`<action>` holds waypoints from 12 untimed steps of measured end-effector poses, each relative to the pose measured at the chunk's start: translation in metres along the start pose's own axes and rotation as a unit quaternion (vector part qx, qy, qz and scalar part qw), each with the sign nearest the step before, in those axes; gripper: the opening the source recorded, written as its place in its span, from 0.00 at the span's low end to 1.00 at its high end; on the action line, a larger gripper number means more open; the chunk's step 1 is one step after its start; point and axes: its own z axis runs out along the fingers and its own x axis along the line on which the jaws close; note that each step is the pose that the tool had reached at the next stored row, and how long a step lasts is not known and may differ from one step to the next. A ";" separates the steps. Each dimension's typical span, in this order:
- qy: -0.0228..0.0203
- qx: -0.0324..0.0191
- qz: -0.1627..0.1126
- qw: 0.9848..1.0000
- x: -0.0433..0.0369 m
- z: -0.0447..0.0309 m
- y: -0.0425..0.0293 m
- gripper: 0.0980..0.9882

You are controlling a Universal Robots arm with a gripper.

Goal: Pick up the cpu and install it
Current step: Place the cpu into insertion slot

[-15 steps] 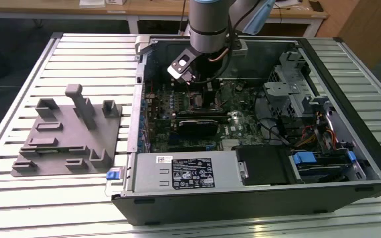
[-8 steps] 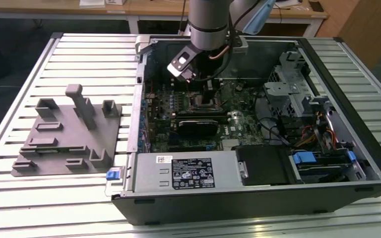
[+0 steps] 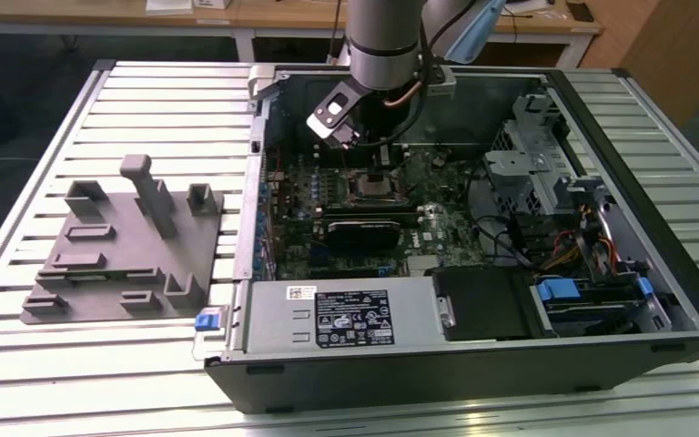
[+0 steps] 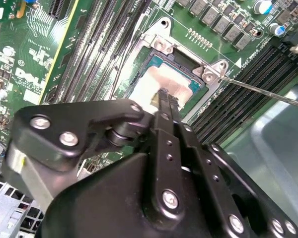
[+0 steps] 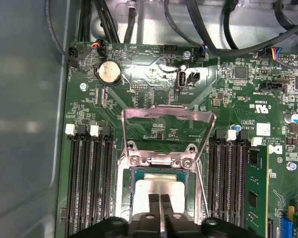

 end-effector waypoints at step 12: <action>0.000 0.001 0.000 1.000 -0.0018 -0.0022 0.0004 0.01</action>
